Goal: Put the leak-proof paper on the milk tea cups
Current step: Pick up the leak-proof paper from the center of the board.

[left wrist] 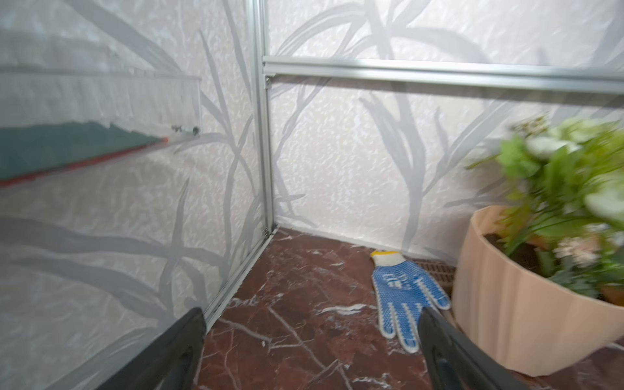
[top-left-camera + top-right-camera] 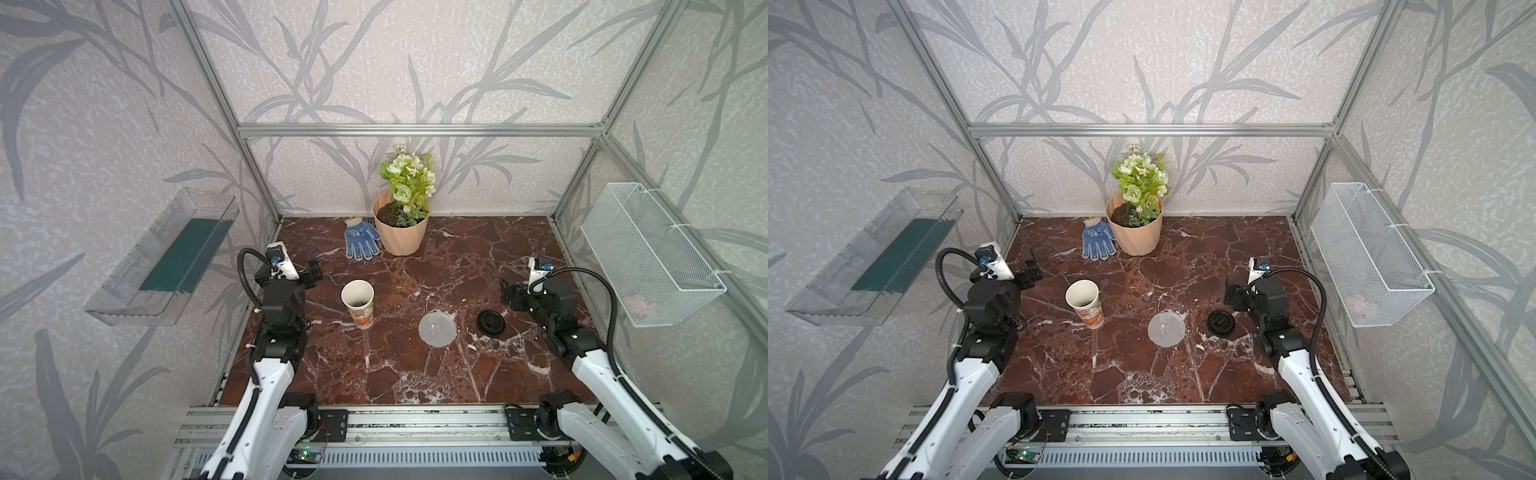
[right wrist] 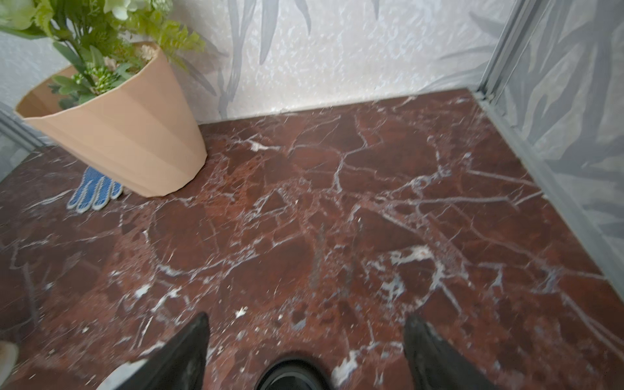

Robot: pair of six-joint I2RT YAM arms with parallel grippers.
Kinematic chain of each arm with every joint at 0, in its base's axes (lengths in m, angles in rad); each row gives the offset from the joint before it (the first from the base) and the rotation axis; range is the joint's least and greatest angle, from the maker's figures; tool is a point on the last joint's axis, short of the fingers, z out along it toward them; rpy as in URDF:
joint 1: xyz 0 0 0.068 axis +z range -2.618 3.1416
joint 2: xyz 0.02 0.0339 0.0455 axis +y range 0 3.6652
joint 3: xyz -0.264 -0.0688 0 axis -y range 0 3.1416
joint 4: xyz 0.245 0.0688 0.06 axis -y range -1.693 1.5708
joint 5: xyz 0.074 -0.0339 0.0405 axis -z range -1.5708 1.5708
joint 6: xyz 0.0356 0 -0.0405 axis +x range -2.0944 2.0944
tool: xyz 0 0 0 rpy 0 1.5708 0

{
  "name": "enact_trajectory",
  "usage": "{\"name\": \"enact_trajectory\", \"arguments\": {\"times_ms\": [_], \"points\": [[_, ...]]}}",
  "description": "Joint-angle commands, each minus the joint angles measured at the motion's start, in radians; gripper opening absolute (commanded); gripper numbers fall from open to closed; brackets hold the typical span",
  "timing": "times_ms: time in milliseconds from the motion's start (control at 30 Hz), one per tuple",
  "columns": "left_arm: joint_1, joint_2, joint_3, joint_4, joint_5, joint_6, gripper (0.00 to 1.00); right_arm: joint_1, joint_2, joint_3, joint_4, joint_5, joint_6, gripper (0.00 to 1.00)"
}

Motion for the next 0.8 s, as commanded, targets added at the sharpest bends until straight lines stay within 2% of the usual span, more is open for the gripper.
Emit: {"name": "enact_trajectory", "arguments": {"times_ms": [0,133,233,367,467,633,767], "points": [[-0.011,-0.028,0.11,-0.346,0.204,-0.092,0.96,0.03,-0.025,0.051,-0.302,-0.058,0.167,0.84],[-0.098,0.005,0.256,-0.516,0.264,-0.16,0.95,0.066,-0.011,0.088,-0.4,-0.124,0.246,0.82],[-0.254,0.053,0.32,-0.549,0.291,-0.204,0.98,0.094,0.028,0.118,-0.445,-0.174,0.291,0.81],[-0.49,0.174,0.4,-0.613,0.258,-0.298,0.99,0.134,0.089,0.159,-0.48,-0.254,0.327,0.8],[-0.605,0.273,0.428,-0.649,0.245,-0.417,0.99,0.168,0.112,0.159,-0.483,-0.294,0.386,0.8],[-0.734,0.474,0.5,-0.773,0.265,-0.553,0.97,0.239,0.124,0.091,-0.436,-0.347,0.532,0.79],[-0.772,0.657,0.603,-0.925,0.274,-0.605,0.9,0.325,0.14,0.026,-0.347,-0.332,0.649,0.77]]}}
